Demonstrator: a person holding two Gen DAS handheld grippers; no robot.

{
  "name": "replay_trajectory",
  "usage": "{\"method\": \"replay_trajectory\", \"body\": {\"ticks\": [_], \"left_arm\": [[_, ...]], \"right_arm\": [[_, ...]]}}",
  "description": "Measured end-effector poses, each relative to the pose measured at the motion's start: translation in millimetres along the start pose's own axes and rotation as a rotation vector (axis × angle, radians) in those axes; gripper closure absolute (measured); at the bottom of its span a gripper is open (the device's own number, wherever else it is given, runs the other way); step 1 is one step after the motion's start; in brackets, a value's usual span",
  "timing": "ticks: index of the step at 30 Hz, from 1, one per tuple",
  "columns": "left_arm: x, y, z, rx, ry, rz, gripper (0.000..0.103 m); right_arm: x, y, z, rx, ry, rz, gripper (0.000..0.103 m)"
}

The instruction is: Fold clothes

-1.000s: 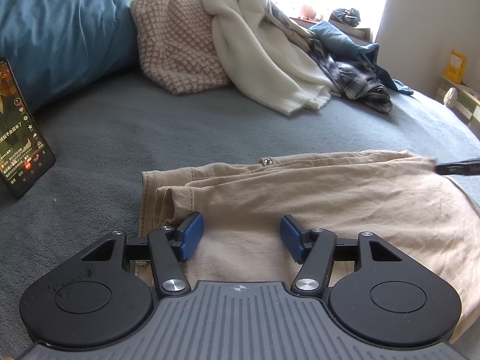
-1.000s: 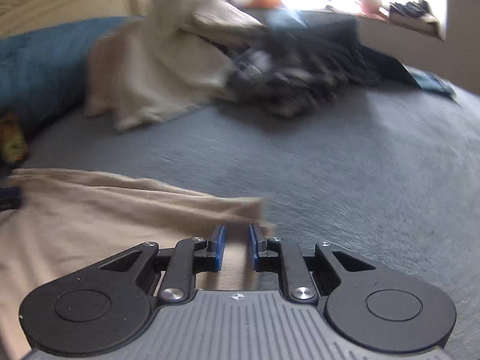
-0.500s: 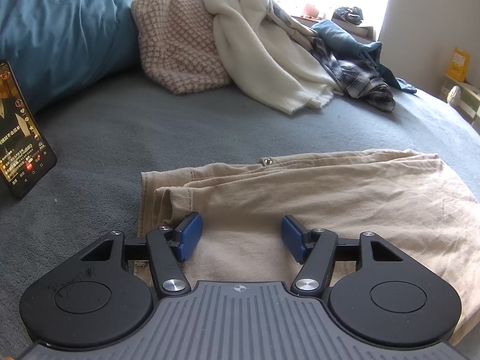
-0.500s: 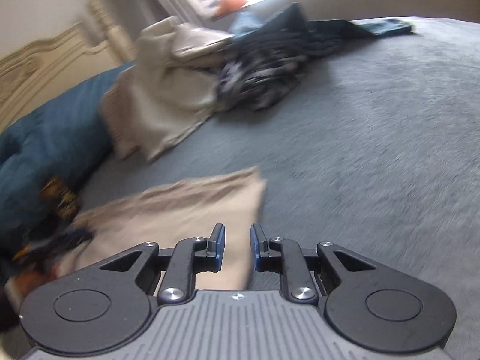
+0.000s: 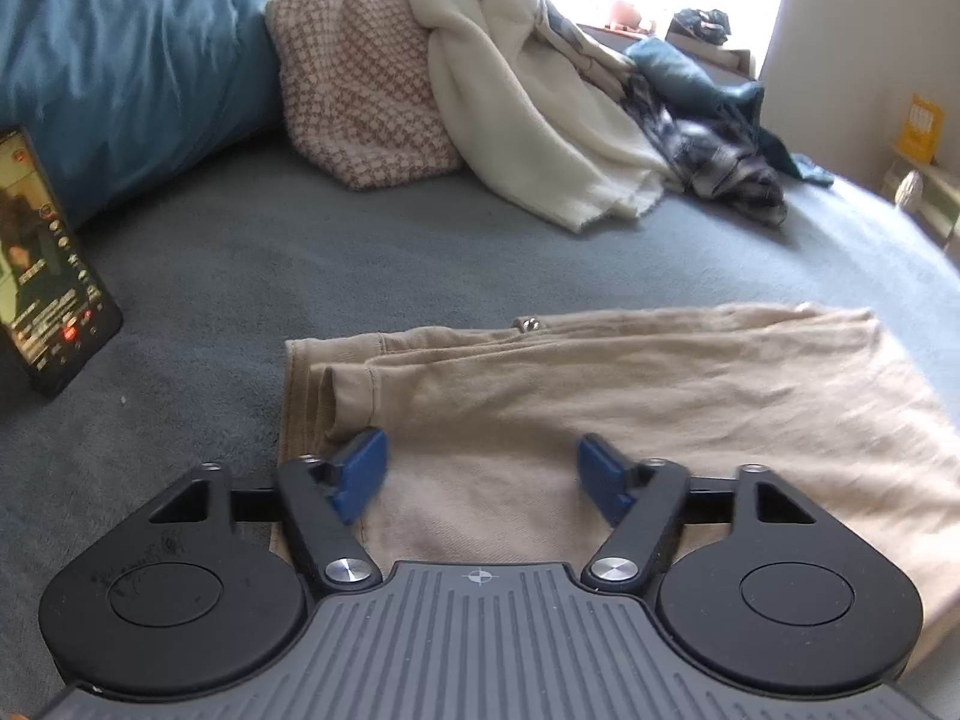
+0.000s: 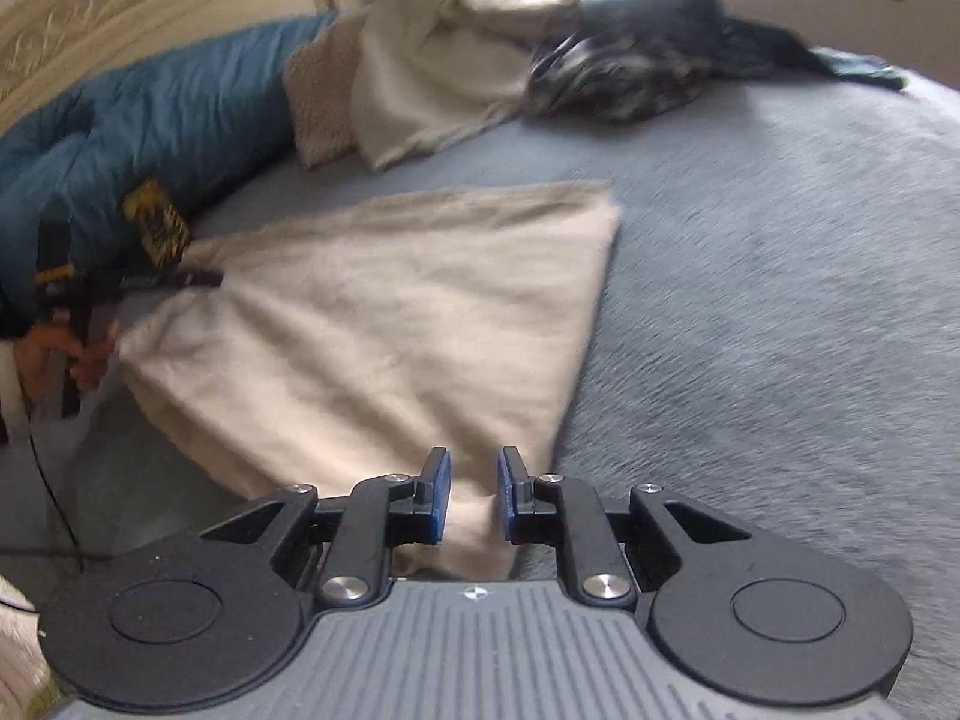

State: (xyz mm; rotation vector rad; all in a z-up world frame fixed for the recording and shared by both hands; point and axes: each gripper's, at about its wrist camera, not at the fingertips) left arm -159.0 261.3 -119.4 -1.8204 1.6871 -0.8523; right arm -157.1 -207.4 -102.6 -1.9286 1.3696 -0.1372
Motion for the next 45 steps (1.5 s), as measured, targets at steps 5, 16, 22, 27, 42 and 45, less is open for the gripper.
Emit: {"method": "replay_trajectory", "body": {"ticks": [5, 16, 22, 27, 42, 45], "left_arm": [[12, 3, -33, 0.035, 0.006, 0.032, 0.023], [36, 26, -28, -0.057, -0.09, 0.159, 0.023], [61, 13, -29, -0.017, -0.052, 0.205, 0.022], [105, 4, -11, -0.002, 0.032, 0.233, 0.023], [299, 19, 42, -0.03, 0.331, 0.633, 0.023], [300, 21, 49, -0.05, 0.327, 0.582, 0.022]], "right_arm": [[2, 1, -29, 0.052, 0.018, 0.048, 0.085], [-14, 41, 0, -0.032, 0.051, 0.068, 0.084], [-5, 49, -21, 0.016, 0.128, 0.013, 0.083], [13, 50, -13, 0.03, 0.048, 0.144, 0.083], [-35, 73, -1, 0.093, 0.199, -0.243, 0.086], [-41, 78, -3, 0.129, 0.216, -0.265, 0.101]]}}
Point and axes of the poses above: each gripper's, at about its wrist camera, not at the fingertips, and z roughly the way its jaws point, x to its right, y to its underside, and after that the axes turned 2 degrees about z, right-handed
